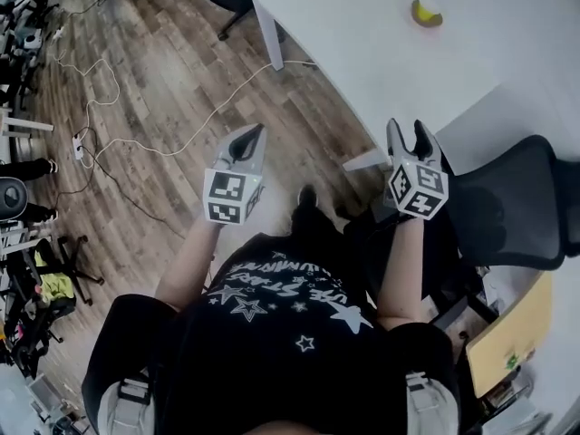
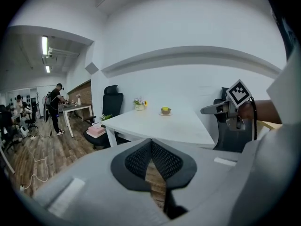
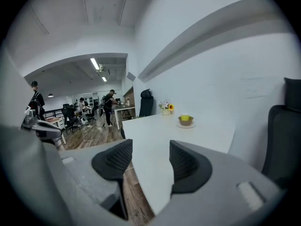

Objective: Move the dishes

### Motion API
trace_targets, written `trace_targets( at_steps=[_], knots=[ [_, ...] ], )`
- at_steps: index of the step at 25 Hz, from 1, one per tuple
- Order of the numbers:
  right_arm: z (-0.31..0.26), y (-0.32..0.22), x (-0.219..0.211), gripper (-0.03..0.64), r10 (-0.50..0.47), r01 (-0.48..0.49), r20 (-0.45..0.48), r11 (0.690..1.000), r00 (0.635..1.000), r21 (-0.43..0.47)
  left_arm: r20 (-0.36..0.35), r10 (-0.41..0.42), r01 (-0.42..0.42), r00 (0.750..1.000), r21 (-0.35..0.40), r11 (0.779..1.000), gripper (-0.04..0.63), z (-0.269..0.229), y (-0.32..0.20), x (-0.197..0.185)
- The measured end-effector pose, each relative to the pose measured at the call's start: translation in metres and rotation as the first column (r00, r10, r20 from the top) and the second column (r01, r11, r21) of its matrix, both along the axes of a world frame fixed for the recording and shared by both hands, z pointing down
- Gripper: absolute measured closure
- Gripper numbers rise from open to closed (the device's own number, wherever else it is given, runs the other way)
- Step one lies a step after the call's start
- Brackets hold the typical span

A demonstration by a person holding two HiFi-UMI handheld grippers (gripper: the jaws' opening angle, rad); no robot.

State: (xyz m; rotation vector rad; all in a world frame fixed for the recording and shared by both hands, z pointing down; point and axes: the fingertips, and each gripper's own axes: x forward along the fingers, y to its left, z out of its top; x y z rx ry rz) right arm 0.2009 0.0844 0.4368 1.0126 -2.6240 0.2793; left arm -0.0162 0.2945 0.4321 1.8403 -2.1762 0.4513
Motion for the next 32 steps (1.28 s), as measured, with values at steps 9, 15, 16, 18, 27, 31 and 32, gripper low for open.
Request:
trace_targets(
  at_steps=[9, 15, 16, 18, 27, 31, 32],
  knots=[
    [-0.006, -0.086, -0.027, 0.367, -0.006, 0.006, 0.039, 1.0, 0.999, -0.006, 0.007, 0.019, -0.02, 1.0, 0.024, 1.0, 0.584, -0.017, -0.085, -0.013],
    [-0.009, -0.115, -0.041, 0.367, 0.013, -0.013, 0.034, 1.0, 0.999, -0.005, 0.025, 0.063, -0.064, 0.998, 0.029, 0.998, 0.584, -0.023, -0.125, -0.031],
    [-0.009, -0.12, -0.042, 0.367, 0.022, -0.022, 0.036, 1.0, 0.999, -0.005, 0.022, 0.072, -0.073, 0.997, 0.03, 0.997, 0.584, -0.022, -0.133, -0.034],
    [-0.007, -0.131, -0.042, 0.367, 0.043, -0.042, 0.035, 0.999, 0.998, -0.007, 0.012, 0.099, -0.1, 0.995, 0.029, 0.995, 0.584, -0.017, -0.152, -0.037],
    [0.0, -0.207, -0.055, 0.367, 0.232, -0.232, -0.005, 0.973, 0.973, -0.011, -0.03, 0.31, -0.309, 0.95, 0.049, 0.95, 0.584, -0.009, -0.289, -0.075],
    [0.0, -0.246, -0.064, 0.367, 0.324, -0.324, -0.026, 0.946, 0.946, -0.017, -0.051, 0.382, -0.379, 0.923, 0.056, 0.924, 0.584, -0.01, -0.357, -0.099],
    [-0.001, -0.254, -0.066, 0.367, 0.348, -0.348, -0.032, 0.937, 0.937, -0.017, -0.057, 0.399, -0.396, 0.915, 0.052, 0.917, 0.584, -0.009, -0.372, -0.104]
  ],
)
